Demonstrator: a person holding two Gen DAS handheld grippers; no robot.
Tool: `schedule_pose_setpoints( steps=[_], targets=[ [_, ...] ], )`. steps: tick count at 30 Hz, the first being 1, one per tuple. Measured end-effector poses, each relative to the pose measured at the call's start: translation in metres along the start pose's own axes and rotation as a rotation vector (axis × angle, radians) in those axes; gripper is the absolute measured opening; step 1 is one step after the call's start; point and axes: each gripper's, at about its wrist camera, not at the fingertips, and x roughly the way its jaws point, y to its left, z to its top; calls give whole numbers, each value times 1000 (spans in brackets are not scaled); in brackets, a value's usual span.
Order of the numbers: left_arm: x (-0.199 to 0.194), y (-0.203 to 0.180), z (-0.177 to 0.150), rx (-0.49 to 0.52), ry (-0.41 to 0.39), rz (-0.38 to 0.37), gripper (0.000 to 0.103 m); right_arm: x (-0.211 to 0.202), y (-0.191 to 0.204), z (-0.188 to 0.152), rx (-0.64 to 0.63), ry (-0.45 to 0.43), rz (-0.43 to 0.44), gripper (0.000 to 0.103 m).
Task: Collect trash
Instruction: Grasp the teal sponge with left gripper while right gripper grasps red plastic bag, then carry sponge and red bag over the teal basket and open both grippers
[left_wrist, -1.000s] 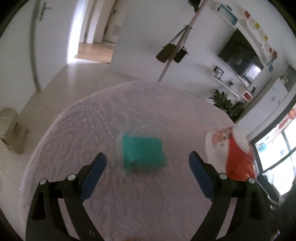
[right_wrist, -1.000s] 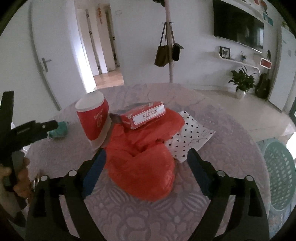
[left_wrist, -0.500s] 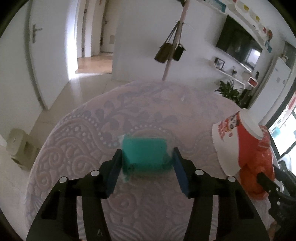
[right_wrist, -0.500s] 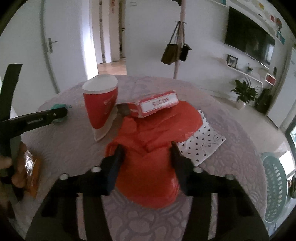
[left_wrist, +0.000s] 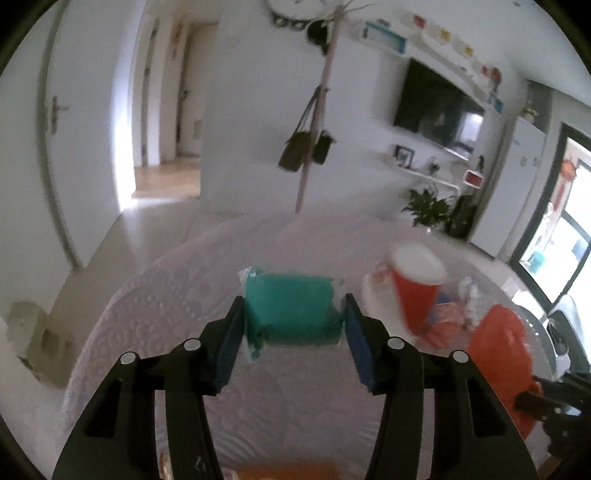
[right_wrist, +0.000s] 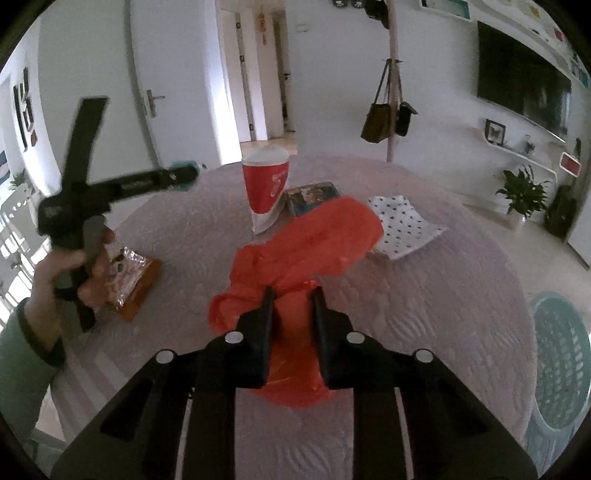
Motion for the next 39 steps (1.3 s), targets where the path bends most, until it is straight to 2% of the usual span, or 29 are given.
schedule_pose_setpoints(
  steps=[7,12,21,29,32,39],
  targets=[
    [-42,-25,3,10,-58,-75,50,-33,-3,-8,34,-56,18,17],
    [-63,-40,-1,14,-88,-122,50,-56,-1,-9,35,-107,-9,17],
    [-79,-102,6,80,-119,-259,50,-104,-29,-3,81,-221,-137,17],
    [-49,-197,10,139,-81,-377,50,-138,-100,-13,192,-285,-333,17],
    [-32,-231,9,156,-53,-426,50,-149,-131,-21,243,-301,-375,17],
    [27,-308,6,143,63,-523,50,-156,-200,-46,350,-292,-497,17]
  ],
)
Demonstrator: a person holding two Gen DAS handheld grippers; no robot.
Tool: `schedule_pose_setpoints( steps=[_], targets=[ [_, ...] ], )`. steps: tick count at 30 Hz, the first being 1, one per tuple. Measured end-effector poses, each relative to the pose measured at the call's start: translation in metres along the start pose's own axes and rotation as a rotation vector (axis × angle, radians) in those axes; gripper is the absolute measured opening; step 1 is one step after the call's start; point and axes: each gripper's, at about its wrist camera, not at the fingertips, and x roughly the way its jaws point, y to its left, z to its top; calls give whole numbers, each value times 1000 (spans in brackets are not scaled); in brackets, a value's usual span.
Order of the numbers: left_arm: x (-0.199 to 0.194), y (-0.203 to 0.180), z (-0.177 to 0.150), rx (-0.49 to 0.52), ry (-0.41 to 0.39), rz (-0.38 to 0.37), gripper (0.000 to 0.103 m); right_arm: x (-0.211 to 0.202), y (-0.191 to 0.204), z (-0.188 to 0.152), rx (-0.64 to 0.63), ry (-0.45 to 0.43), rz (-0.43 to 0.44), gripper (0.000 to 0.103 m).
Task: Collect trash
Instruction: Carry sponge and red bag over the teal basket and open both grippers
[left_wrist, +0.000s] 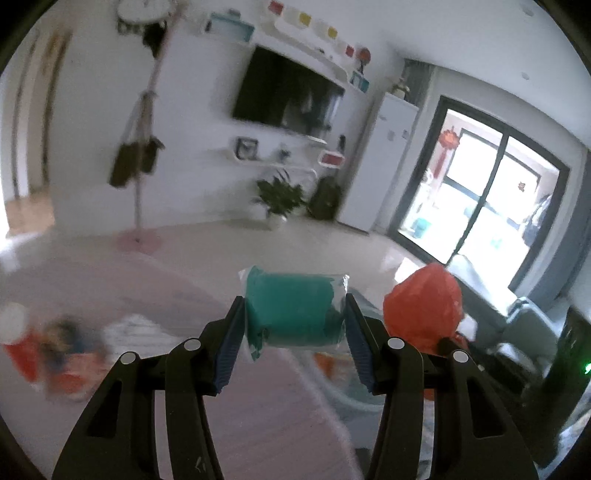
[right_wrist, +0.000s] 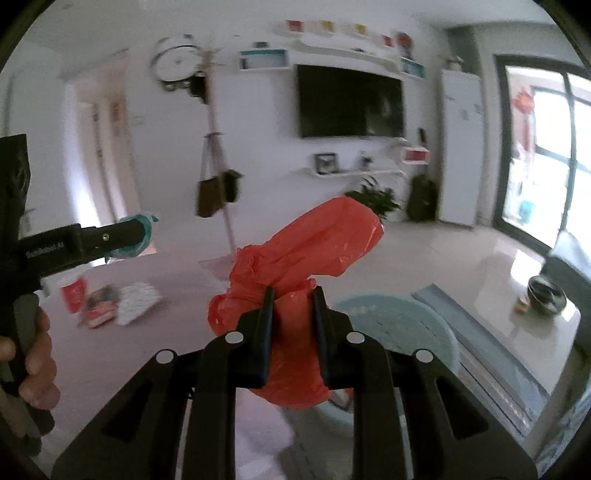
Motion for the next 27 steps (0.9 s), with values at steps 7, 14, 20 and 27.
schedule_pose_setpoints(
  steps=[7,14,20,27],
  targets=[
    [81,-21,-7,-27,122,-93,50,38,-58,-14,106,58,-132,17],
    [150,-40,-22,-34,251,-154,51,82,-89,-33,153,178,-243,18],
    [180,-43,-41,-41,344,-210,77,103,-109,-40,234,217,-260,59],
    [160,-29,-41,-63,310,-229,80,90,-110,-44,250,199,-267,62]
  ],
)
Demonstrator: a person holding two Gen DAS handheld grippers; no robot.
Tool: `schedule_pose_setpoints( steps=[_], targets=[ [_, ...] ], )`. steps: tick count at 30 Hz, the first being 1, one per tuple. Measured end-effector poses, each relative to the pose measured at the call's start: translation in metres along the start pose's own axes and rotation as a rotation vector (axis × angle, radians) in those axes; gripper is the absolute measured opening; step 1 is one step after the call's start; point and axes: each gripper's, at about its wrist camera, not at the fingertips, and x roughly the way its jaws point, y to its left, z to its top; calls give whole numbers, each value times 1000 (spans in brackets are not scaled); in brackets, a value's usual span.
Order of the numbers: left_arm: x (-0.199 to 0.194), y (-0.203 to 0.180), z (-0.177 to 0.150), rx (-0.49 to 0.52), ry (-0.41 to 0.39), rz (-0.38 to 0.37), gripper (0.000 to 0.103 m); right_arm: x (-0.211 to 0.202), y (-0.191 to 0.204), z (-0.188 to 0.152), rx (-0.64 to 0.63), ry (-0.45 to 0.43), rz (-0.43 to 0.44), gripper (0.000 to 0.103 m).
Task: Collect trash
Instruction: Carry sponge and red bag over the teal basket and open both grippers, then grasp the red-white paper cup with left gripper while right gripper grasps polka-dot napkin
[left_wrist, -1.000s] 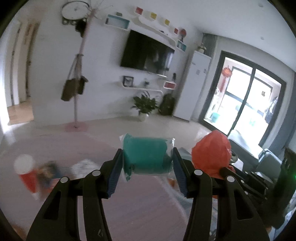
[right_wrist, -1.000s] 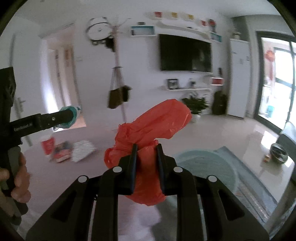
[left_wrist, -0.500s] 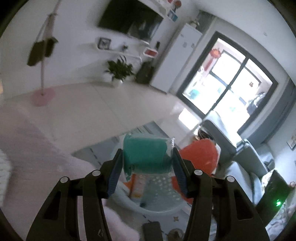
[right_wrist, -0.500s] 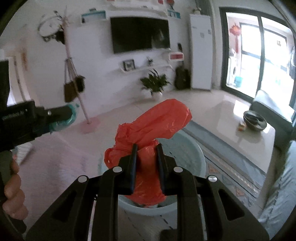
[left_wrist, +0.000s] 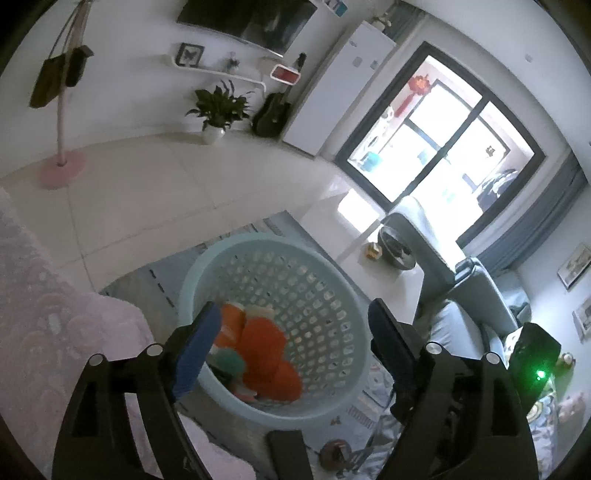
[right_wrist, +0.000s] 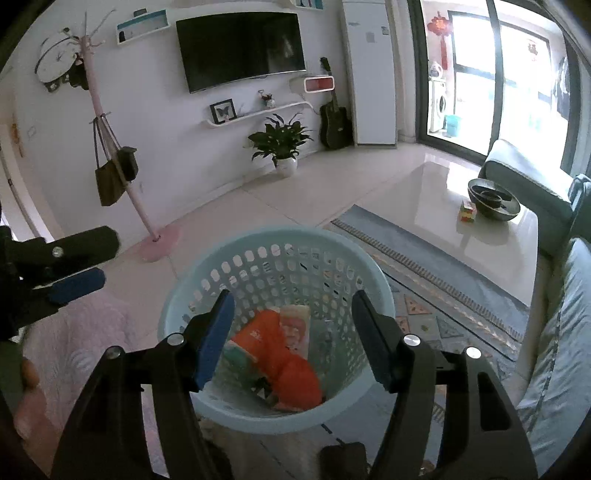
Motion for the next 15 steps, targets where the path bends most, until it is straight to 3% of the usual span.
schedule_pose_setpoints(
  steps=[8,13,15],
  targets=[
    [-69,-11,0,85,-88,94,80,-45,24,4,-41,-76,69,67],
    [-142,-7,-2,101,-209,162,81,-82,65,4,-86,-130,185,69],
    [-174,-2,-4,117,-259,214,83,-99,85,4,-98,-148,248,74]
  ],
)
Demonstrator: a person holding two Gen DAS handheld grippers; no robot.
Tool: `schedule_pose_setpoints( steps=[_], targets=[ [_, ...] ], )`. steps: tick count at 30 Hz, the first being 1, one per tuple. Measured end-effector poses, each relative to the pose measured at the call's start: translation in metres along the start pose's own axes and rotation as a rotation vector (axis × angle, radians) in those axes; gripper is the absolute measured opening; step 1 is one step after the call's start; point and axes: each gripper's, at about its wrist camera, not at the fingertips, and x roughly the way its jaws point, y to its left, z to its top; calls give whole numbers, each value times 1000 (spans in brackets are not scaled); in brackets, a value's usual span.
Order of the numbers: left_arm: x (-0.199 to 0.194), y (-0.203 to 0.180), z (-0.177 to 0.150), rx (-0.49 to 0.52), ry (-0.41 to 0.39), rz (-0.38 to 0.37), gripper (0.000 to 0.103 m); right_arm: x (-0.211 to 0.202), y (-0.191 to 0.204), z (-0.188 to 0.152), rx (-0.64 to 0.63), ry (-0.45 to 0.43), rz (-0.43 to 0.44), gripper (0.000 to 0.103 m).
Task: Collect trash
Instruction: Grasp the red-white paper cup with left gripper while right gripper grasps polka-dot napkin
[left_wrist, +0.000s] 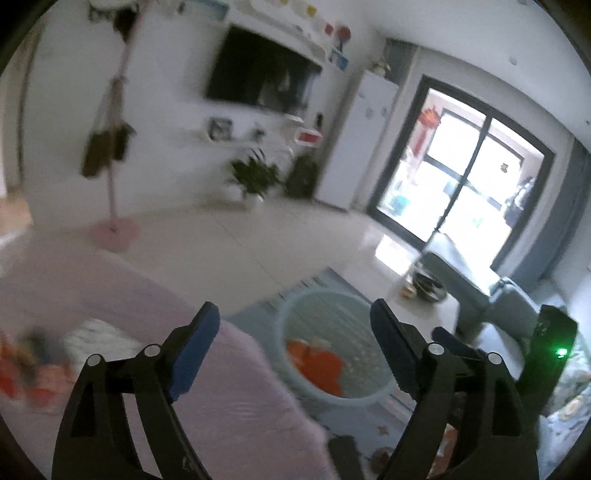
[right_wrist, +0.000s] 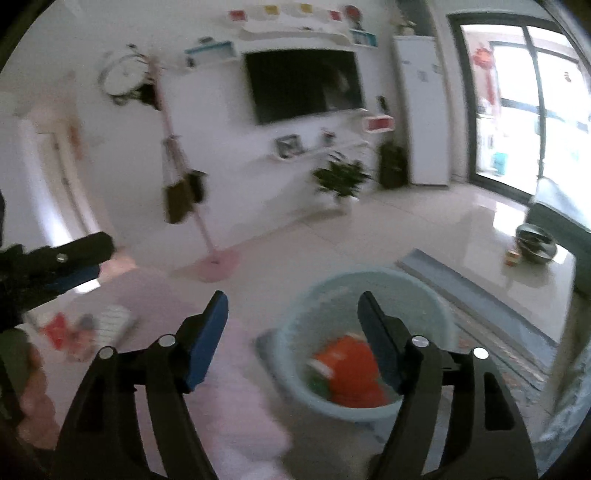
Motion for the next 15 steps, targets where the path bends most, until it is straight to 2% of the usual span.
schedule_pose_setpoints(
  steps=[3,8,12,15],
  targets=[
    [-34,16,10,9,-45,71,83,-13,42,3,-48,-31,73,80],
    [-86,67,13,-24,-102,270,90,-13,109,0,-132,-41,163,88],
    [-103,117,12,-100,-66,421,93,4,152,-13,-179,-17,223,90],
    [-102,154,8,-173,-23,447,93,20,177,-25,-230,5,239,90]
  ],
)
